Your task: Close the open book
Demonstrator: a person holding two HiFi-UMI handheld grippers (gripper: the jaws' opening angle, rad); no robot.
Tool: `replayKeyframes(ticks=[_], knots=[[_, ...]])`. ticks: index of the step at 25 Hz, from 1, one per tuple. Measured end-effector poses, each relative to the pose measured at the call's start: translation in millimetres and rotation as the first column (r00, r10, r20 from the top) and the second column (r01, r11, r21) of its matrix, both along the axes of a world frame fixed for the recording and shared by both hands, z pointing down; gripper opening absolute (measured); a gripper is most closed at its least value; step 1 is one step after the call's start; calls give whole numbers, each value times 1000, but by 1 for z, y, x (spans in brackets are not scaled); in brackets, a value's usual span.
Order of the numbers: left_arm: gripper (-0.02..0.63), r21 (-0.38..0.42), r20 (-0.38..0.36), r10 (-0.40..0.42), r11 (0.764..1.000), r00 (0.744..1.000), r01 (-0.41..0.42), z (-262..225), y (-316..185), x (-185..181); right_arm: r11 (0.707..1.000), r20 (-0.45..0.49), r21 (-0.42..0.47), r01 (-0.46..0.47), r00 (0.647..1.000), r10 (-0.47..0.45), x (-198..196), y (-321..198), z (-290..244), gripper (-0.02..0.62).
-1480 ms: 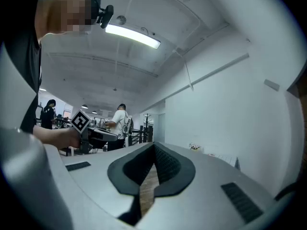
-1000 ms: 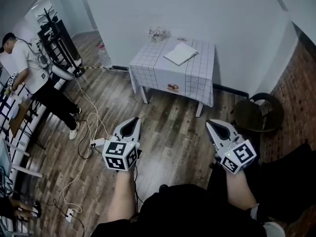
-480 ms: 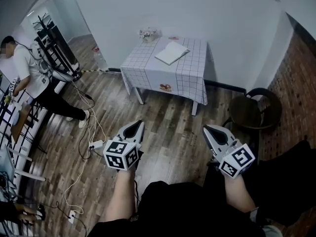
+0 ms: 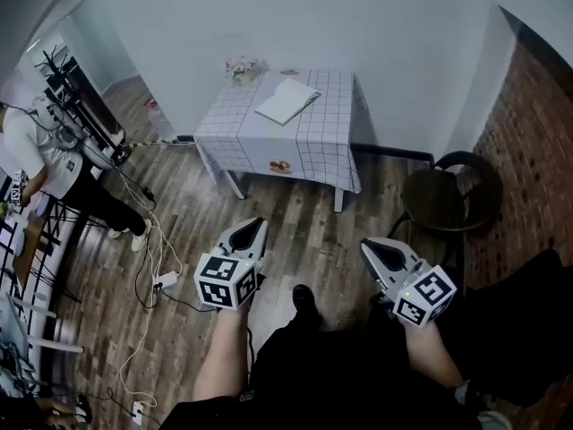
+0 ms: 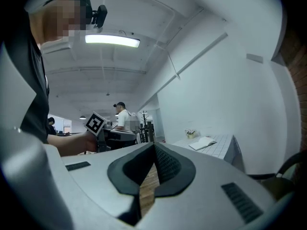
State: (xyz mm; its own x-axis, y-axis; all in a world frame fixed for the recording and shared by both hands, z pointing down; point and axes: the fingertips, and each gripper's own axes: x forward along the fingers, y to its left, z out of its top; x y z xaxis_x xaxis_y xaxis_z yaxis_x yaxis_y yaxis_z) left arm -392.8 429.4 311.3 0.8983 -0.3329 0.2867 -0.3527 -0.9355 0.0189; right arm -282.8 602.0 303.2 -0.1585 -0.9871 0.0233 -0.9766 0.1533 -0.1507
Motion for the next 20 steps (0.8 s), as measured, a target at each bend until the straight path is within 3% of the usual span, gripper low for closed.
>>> replayKeyframes(ticks=[9,20], knots=[[26,-30,-17,63,998,998,-63,18,-107,81,993,-7,-71,-97,995,97,73,-95,9,3],[26,-61,12,49,997,999,-48,31,-270,115,994,-40,-104,-40,999,36,105,-275,6,3]])
